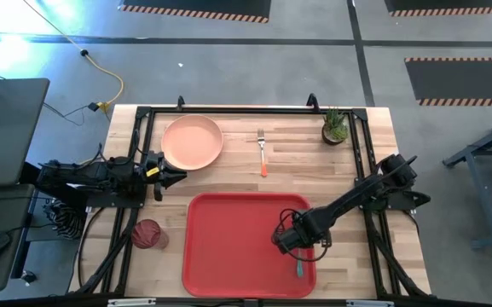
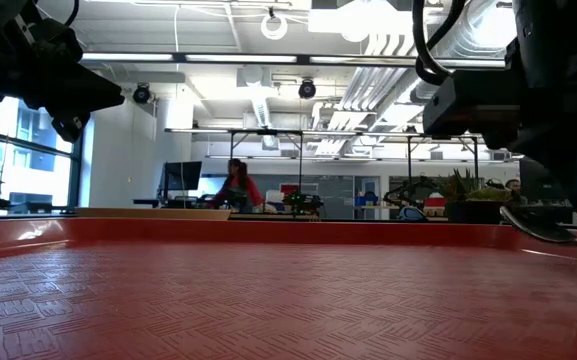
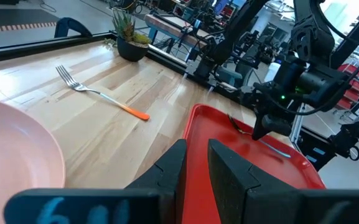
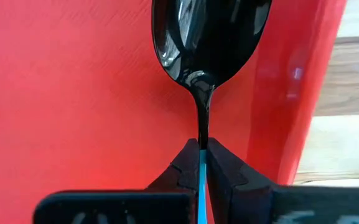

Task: Pick and place plate/cup/fork/spoon on tray
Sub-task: Put the blue spoon on the red serving tray

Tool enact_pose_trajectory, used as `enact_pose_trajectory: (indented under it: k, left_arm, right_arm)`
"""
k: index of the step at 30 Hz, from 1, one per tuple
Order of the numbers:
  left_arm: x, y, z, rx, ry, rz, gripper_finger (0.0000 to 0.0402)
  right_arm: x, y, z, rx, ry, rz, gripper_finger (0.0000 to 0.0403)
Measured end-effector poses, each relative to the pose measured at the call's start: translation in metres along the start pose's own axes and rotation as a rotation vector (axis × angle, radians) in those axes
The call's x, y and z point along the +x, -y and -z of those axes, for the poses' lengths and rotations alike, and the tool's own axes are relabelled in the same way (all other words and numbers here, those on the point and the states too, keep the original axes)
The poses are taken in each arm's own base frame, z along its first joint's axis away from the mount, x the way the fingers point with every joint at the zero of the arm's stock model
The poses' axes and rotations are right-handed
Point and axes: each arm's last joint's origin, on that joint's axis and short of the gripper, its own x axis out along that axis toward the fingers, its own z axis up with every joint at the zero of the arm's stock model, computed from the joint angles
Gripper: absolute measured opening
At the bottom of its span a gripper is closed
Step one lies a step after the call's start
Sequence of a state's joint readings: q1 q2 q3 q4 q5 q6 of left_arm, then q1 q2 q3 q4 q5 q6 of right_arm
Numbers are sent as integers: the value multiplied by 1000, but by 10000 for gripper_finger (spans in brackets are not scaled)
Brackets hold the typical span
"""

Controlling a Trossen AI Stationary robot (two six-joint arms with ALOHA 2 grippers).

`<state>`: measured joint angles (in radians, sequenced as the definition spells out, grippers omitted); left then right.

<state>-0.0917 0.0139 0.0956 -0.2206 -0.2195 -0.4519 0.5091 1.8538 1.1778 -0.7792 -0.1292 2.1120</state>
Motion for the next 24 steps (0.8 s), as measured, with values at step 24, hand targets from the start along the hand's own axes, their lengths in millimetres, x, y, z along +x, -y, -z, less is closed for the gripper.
enact_pose_trajectory:
  k: [24]
  left_arm:
    - [0,0,0,12,0,0,54]
  right_arm:
    - [4,2,-2,-47,19,33,0]
